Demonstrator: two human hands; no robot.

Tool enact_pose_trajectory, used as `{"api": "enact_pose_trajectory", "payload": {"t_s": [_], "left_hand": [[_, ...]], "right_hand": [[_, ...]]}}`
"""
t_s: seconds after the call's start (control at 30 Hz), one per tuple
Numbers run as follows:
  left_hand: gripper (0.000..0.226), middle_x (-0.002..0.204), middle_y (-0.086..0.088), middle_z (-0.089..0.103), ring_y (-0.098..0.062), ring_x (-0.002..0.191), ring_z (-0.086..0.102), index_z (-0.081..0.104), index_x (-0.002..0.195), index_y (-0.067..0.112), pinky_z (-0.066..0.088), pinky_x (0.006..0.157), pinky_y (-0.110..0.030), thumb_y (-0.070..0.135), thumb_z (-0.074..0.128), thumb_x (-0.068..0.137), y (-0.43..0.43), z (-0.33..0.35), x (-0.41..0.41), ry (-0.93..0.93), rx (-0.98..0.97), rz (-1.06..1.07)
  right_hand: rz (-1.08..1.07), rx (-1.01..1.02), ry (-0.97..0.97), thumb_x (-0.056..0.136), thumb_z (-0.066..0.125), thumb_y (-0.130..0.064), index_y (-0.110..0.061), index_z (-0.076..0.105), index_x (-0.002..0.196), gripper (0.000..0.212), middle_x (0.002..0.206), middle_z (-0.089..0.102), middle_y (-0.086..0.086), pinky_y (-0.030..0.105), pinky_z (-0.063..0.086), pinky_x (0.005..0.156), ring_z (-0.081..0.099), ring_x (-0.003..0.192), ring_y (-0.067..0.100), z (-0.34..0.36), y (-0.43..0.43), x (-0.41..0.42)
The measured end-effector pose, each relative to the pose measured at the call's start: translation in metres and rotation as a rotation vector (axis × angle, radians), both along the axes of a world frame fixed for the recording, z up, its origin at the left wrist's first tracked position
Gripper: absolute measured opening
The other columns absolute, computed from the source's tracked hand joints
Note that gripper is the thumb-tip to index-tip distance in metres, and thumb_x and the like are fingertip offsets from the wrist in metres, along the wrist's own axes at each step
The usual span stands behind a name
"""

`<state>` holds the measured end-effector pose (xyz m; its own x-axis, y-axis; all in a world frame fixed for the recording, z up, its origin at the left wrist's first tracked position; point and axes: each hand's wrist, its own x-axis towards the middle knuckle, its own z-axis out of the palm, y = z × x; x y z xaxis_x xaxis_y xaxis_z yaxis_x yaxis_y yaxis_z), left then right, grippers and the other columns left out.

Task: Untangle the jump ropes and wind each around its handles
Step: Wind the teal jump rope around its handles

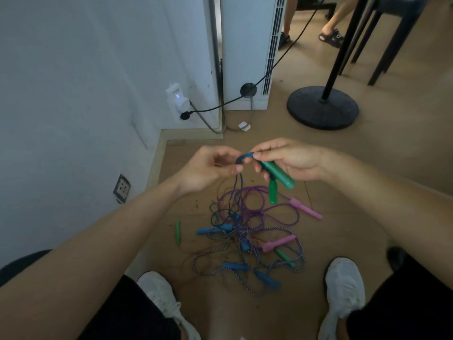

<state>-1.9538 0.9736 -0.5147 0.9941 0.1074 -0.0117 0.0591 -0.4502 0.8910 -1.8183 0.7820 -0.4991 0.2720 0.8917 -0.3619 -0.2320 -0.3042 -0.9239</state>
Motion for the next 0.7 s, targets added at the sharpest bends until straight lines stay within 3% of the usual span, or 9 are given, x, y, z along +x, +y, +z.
{"api": "enact_pose_trajectory", "payload": {"t_s": [0.07,0.1,0.2,0.3,0.37,0.47,0.53,0.63,0.7], "left_hand": [[0.016,0.094,-0.013,0.077,-0.024,0.085,0.072,0.077,0.104,0.01,0.057,0.081,-0.043,0.013,0.074,0.088,-0.004,-0.001,0.002,-0.107,0.046,0.013],[0.014,0.091,-0.01,0.078,-0.027,0.083,0.073,0.078,0.102,0.011,0.057,0.079,-0.043,0.014,0.073,0.09,-0.001,-0.002,0.004,-0.142,0.078,0.047],[0.014,0.089,-0.003,0.079,-0.017,0.086,0.074,0.079,0.101,0.009,0.057,0.081,-0.027,0.015,0.068,0.093,0.004,0.002,0.005,-0.162,0.025,0.142],[0.012,0.073,-0.004,0.075,-0.008,0.07,0.071,0.074,0.087,0.006,0.053,0.074,-0.019,0.008,0.065,0.094,0.008,0.005,0.01,-0.106,-0.188,0.334],[0.019,0.067,-0.004,0.073,-0.014,0.065,0.071,0.073,0.076,0.011,0.054,0.073,-0.028,0.005,0.065,0.092,0.013,0.004,0.012,-0.055,-0.273,0.46],[0.026,0.072,-0.004,0.076,-0.022,0.076,0.072,0.076,0.064,0.018,0.058,0.083,-0.038,0.007,0.066,0.086,0.018,0.002,0.01,0.044,-0.176,0.506],[0.024,0.09,0.003,0.077,-0.016,0.096,0.069,0.078,0.084,0.023,0.053,0.087,-0.028,0.006,0.061,0.087,0.012,0.006,0.006,0.09,-0.119,0.391],[0.034,0.123,0.008,0.069,-0.002,0.118,0.058,0.066,0.126,0.021,0.042,0.098,-0.02,0.01,0.05,0.097,0.002,0.015,0.003,0.114,-0.127,0.086],[0.029,0.119,0.006,0.071,0.0,0.115,0.06,0.069,0.122,0.02,0.039,0.101,-0.017,0.025,0.048,0.103,-0.002,0.017,0.001,0.169,-0.087,-0.048]], "right_hand": [[-0.006,0.009,0.005,0.101,0.048,-0.009,0.001,0.064,0.114,0.023,0.081,0.062,0.01,0.029,0.054,0.066,0.058,0.069,0.02,0.004,0.001,-0.001],[-0.003,0.007,0.002,0.101,0.047,-0.01,0.003,0.063,0.116,0.025,0.082,0.063,0.01,0.029,0.055,0.067,0.06,0.07,0.021,0.005,0.001,-0.002],[0.026,-0.03,-0.018,0.103,0.045,-0.012,0.003,0.062,0.118,0.028,0.084,0.065,0.012,0.03,0.056,0.073,0.065,0.075,0.023,0.009,-0.003,-0.003],[0.042,-0.055,0.005,0.103,0.044,-0.013,0.001,0.062,0.119,0.028,0.086,0.067,0.012,0.039,0.058,0.084,0.068,0.083,0.027,0.009,-0.004,-0.002],[0.042,-0.048,0.039,0.103,0.046,-0.013,0.0,0.061,0.121,0.027,0.091,0.067,0.013,0.042,0.058,0.084,0.067,0.083,0.028,0.01,-0.005,-0.001],[0.068,-0.055,-0.003,0.1,0.051,-0.009,-0.004,0.059,0.124,0.026,0.092,0.064,0.01,0.035,0.058,0.07,0.063,0.074,0.022,0.01,-0.004,0.0],[0.111,-0.054,-0.019,0.099,0.052,-0.008,-0.006,0.058,0.123,0.025,0.092,0.061,0.009,0.033,0.055,0.065,0.06,0.07,0.018,0.008,-0.003,-0.001],[0.186,-0.042,-0.042,0.098,0.053,-0.008,-0.005,0.056,0.125,0.027,0.093,0.061,0.009,0.032,0.053,0.064,0.059,0.07,0.018,0.009,-0.001,-0.002],[0.213,-0.038,-0.078,0.097,0.054,-0.006,-0.003,0.056,0.123,0.026,0.093,0.062,0.008,0.032,0.053,0.065,0.06,0.072,0.018,0.012,0.001,-0.003]]}}
